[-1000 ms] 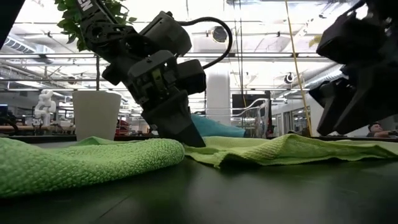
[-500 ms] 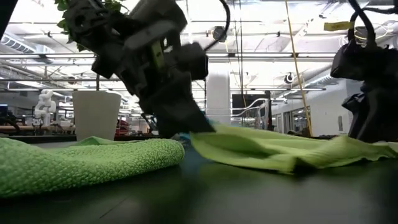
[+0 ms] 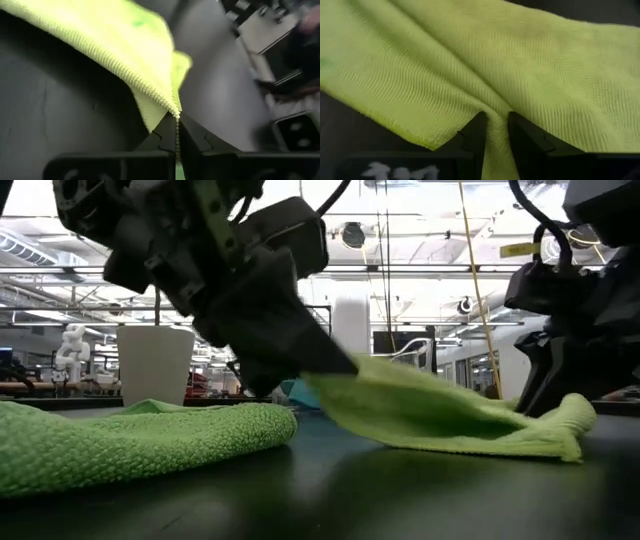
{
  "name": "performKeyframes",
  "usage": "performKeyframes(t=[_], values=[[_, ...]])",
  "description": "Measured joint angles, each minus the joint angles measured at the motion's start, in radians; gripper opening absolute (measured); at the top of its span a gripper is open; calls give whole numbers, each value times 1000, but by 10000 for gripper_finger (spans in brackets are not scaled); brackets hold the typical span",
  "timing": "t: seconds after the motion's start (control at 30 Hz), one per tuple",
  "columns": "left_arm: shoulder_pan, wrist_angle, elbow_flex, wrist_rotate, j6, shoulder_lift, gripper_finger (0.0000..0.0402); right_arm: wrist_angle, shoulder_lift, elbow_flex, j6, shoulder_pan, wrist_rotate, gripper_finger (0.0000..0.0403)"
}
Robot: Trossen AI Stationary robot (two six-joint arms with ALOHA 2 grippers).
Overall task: Fold microfiber towels
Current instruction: Fold the light green towel
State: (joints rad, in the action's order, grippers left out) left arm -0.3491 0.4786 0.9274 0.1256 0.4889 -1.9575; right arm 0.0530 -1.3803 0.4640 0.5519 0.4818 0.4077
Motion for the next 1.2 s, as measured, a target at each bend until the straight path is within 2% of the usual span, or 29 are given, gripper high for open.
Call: performKeyframes(t=[0.1,0.37,0.57,0.83,0.93,1.03,1.2], values=[[0,-38,0,-56,2,0,30,-18,30,-2,-63,-6,-50,75],[-15,-83,-1,-108,32,0,69,-33,102,-2,-67,14,-50,75],[-20,-94,0,-130,29,0,71,-225,102,-1,-65,82,-153,75],[-21,-88,0,-146,39,-2,71,-489,5,0,-51,170,-174,75],[-41,-35,0,-158,83,-38,72,-519,-29,0,-41,202,-175,75],[-70,113,2,-140,101,-104,72,-514,-47,0,12,227,-176,75],[-101,252,5,-90,43,-154,72,-512,-61,0,77,257,-174,75]])
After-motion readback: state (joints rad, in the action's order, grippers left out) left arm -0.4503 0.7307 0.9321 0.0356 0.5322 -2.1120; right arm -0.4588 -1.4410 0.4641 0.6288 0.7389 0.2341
